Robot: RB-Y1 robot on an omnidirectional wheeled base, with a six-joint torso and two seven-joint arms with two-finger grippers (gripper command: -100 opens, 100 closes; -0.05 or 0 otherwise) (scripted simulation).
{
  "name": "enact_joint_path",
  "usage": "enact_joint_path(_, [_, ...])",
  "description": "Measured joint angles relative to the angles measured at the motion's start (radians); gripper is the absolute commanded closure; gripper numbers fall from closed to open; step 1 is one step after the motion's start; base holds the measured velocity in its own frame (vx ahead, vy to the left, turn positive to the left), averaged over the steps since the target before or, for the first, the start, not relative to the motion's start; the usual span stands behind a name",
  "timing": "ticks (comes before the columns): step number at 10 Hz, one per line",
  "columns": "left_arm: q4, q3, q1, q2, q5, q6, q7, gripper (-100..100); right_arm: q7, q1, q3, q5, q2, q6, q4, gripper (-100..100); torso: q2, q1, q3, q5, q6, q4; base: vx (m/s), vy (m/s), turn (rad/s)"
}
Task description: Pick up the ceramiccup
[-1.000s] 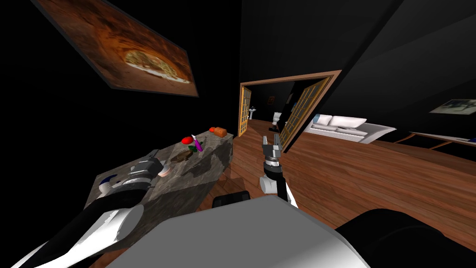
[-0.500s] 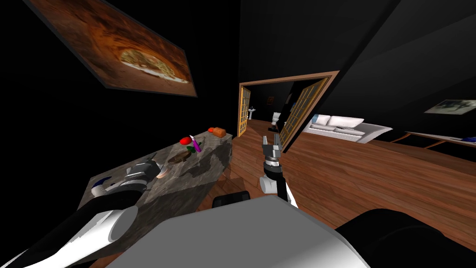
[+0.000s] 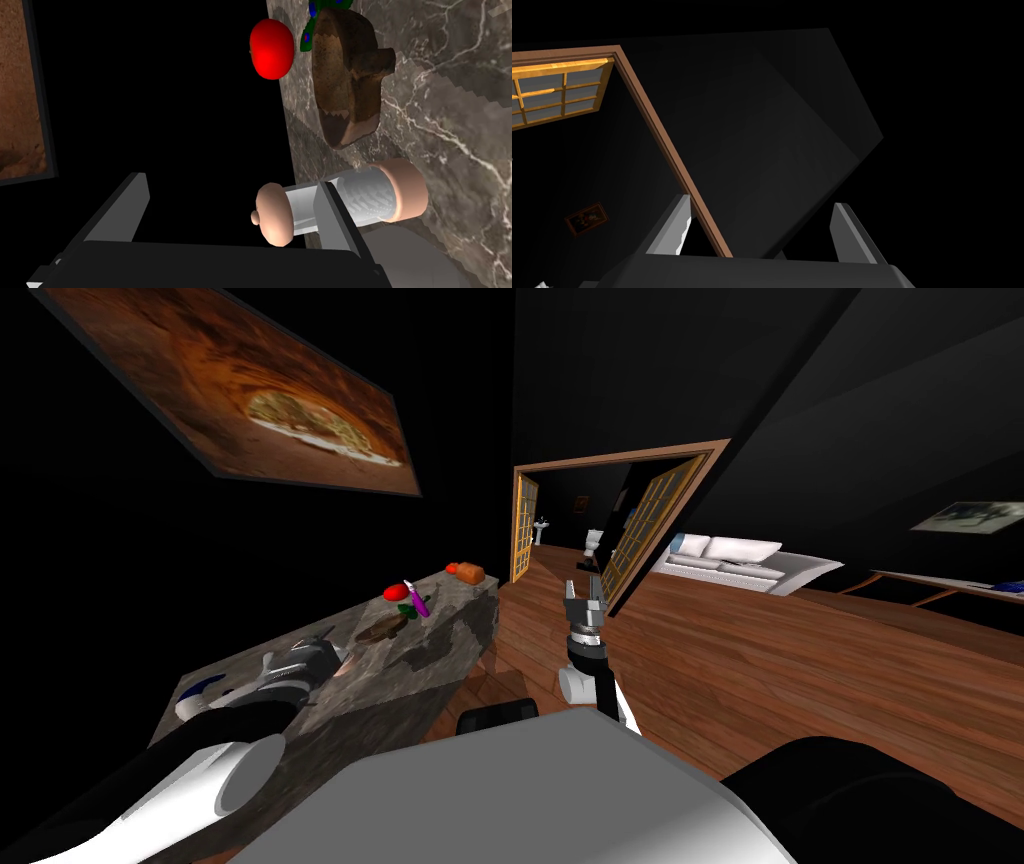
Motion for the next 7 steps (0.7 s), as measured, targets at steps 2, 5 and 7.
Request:
enact_joint_path(2, [0.007, 0.009, -0.004, 0.008, 0.013, 0.051, 0.011, -100, 0.000, 0.000, 0.000, 0.000, 0.000, 0.000, 0.000, 0, -0.001, 0.000, -0.001, 0.000, 0.000, 0.000, 0.045, -0.017, -0.001])
enact_joint_path(5, [0.015, 0.015, -0.010, 0.017, 0.028, 0.131, 0.028, -100, 0.000, 0.000, 0.000, 0.000, 0.000, 0.000, 0.000, 0, -0.002, 0.000, -0.001, 0.000, 0.000, 0.000, 0.051, -0.009, 0.002])
enact_joint_path(7, [0.019, 0.020, -0.016, 0.029, 0.041, 0.182, 0.040, -100, 0.000, 0.000, 0.000, 0.000, 0.000, 0.000, 0.000, 0, -0.002, 0.001, -0.001, 0.000, 0.000, 0.000, 0.075, -0.001, 0.007])
